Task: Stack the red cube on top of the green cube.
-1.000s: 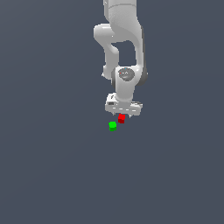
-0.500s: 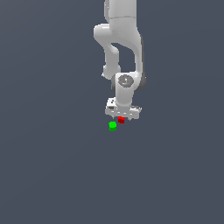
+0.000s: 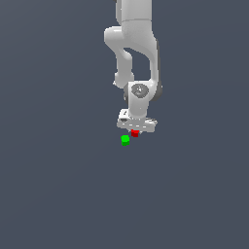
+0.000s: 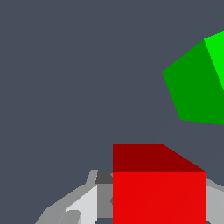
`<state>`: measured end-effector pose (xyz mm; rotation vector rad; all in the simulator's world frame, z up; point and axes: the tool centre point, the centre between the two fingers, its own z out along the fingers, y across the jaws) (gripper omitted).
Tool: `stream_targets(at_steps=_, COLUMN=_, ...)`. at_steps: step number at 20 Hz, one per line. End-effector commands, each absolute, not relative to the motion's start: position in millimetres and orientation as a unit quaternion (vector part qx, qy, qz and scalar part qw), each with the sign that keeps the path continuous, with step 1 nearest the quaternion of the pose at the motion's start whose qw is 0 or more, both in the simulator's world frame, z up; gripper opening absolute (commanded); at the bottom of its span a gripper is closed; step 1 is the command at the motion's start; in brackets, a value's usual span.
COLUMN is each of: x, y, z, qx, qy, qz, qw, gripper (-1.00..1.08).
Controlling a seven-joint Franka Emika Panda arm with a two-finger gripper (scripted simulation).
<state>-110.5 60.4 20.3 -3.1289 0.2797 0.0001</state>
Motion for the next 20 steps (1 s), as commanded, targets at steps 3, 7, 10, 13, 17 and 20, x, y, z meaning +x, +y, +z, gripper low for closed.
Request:
stream_targets(at_steps=3, x=-110, y=60, z=20, qx=-0.996, qy=0.089, qz=0.000, qw=0.000, gripper=-1.00)
stream_targets(at_steps=7, x=-111, y=60, z=26, qx=-0.996, qy=0.089, qz=0.000, qw=0.000, gripper=-1.00)
stream_targets(at_steps=10, x=-111, y=60, z=36, qx=-0.996, qy=0.089, qz=0.000, qw=0.000, gripper=-1.00)
stream_targets(at_steps=13, x=-111, y=60, z=50, qx=-0.996, qy=0.089, qz=0.000, qw=0.000, gripper=-1.00)
stream_targets(at_steps=17, x=-112, y=60, z=76, qx=-0.996, qy=0.089, qz=0.000, qw=0.000, gripper=-1.00)
stream_targets(at_steps=20, x=-111, y=60, z=93, qx=-0.996, qy=0.089, qz=0.000, qw=0.000, gripper=-1.00)
